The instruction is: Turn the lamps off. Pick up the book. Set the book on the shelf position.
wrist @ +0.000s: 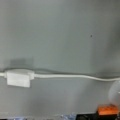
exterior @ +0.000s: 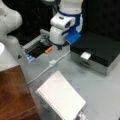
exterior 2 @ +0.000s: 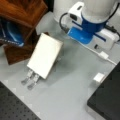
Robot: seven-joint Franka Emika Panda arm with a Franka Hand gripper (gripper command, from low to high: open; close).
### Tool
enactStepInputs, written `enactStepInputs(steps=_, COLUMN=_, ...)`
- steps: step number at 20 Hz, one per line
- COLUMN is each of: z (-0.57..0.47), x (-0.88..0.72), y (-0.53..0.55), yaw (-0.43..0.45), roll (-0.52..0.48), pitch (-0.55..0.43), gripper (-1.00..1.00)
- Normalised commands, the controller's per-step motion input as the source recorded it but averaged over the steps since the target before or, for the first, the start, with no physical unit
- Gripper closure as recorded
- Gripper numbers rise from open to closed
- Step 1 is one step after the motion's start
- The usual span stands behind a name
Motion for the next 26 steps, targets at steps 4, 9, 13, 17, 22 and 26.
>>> enactStepInputs(steps=4, z=0.12, x=0.49, y=-0.02, yaw=0.027, roll=-0.450, pitch=0.229, gripper=-1.00)
enactStepInputs(steps=9, z=0.11, x=0.52, y=0.02, yaw=0.037, roll=-0.517, pitch=0.254, gripper=-1.00)
enactStepInputs(steps=13, z=-0.04, x=0.45, y=0.07, yaw=0.036, roll=-0.601, pitch=0.230, gripper=-1.00)
enactStepInputs(steps=17, z=-0.06, x=0.36, y=0.14, yaw=-0.022, roll=-0.589, pitch=0.232, gripper=-1.00)
enactStepInputs(steps=22, z=-0.04, x=0.32, y=0.20, yaw=-0.086, roll=-0.479, pitch=0.219, gripper=-1.00)
enactStepInputs(steps=26, z=-0.09, x=0.34, y=0.15, yaw=-0.060, roll=-0.500, pitch=0.164, gripper=-1.00)
